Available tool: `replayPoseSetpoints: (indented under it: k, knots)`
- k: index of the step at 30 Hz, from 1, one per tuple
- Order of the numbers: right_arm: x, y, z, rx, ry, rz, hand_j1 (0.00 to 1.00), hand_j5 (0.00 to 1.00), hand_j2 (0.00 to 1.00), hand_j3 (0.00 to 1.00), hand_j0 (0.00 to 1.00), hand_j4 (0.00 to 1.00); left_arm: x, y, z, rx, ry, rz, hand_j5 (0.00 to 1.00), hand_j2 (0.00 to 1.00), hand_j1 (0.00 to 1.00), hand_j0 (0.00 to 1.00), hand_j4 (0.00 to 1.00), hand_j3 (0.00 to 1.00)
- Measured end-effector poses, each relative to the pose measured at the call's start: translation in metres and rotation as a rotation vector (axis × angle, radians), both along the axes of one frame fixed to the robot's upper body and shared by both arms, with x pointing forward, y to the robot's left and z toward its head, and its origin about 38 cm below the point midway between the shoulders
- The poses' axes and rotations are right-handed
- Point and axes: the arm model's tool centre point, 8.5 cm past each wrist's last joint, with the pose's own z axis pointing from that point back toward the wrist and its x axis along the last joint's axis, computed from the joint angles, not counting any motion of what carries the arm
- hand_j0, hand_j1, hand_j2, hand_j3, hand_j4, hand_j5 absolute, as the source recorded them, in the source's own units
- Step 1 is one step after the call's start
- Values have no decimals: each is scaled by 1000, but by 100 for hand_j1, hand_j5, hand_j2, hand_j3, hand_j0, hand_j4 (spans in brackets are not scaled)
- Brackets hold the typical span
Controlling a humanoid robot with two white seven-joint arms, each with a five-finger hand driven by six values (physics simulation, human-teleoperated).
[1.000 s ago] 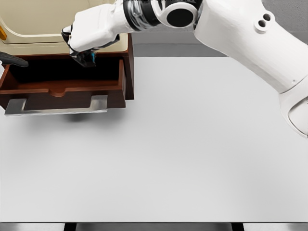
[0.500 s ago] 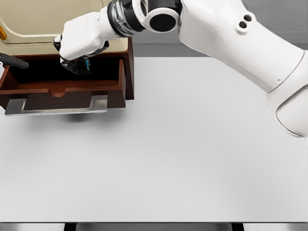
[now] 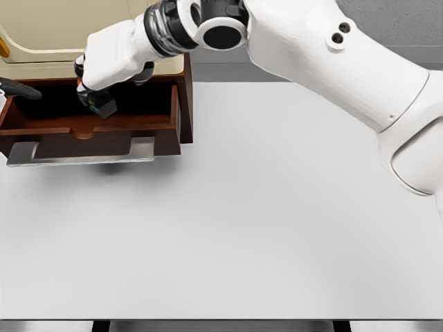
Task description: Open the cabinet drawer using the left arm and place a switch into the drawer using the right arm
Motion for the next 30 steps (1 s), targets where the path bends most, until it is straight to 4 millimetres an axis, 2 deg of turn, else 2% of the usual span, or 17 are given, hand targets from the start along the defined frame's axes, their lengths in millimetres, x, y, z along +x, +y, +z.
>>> replayPoseSetpoints:
  k: [11, 12, 13, 15, 16, 18, 19, 20, 21, 22, 23, 25, 26, 30]
  knots:
    - [-2, 1, 3, 2, -8, 8, 100, 100, 100, 100, 100, 100, 1, 1, 0, -1, 0, 4, 100, 100, 100, 100, 100, 100]
    - [-4, -1, 1, 5, -5, 18, 100, 100, 100, 100, 100, 100, 1, 0, -1, -4, 0, 0, 100, 100, 100, 100, 100, 100]
    - [-5, -10, -9, 18, 20, 21, 100, 100, 100, 100, 100, 100, 1, -1, -1, -6, -1, -4, 100, 100, 100, 100, 100, 100]
    - [-4, -46, -19, 89, 65, 4, 100, 100, 100, 100, 100, 100, 2, -6, -1, -15, -3, -17, 100, 100, 100, 100, 100, 100]
    - [0, -74, -24, 130, 83, -29, 100, 100, 100, 100, 100, 100, 4, -10, -3, -25, -5, -30, 100, 100, 100, 100, 100, 100]
    - [15, -146, -25, 234, 114, -147, 100, 100, 100, 100, 100, 100, 7, -22, -5, -51, -13, -65, 100, 100, 100, 100, 100, 100]
    - [20, -186, -14, 296, 107, -213, 100, 100, 100, 100, 100, 100, 7, -28, -5, -61, -19, -84, 100, 100, 100, 100, 100, 100]
    - [23, -229, -16, 369, 138, -289, 100, 100, 100, 100, 100, 100, 7, -34, -5, -70, -24, -103, 100, 100, 100, 100, 100, 100]
    - [23, -265, -8, 414, 127, -345, 100, 100, 100, 100, 100, 100, 7, -39, -3, -77, -31, -121, 100, 100, 100, 100, 100, 100]
    - [22, -293, -10, 451, 143, -397, 100, 100, 100, 100, 100, 100, 7, -44, -4, -85, -33, -134, 100, 100, 100, 100, 100, 100]
    - [19, -313, -25, 454, 171, -438, 100, 100, 100, 100, 100, 100, 7, -47, -4, -90, -36, -146, 100, 100, 100, 100, 100, 100]
    - [13, -348, -74, 418, 267, -534, 100, 100, 100, 100, 100, 100, 7, -53, -5, -101, -39, -164, 100, 100, 100, 100, 100, 100]
    - [10, -362, -83, 402, 283, -568, 100, 100, 100, 100, 100, 100, 8, -57, -6, -111, -39, -174, 100, 100, 100, 100, 100, 100]
    - [6, -394, -78, 379, 267, -636, 100, 100, 100, 100, 100, 100, 11, -68, -11, -140, -38, -205, 100, 100, 100, 100, 100, 100]
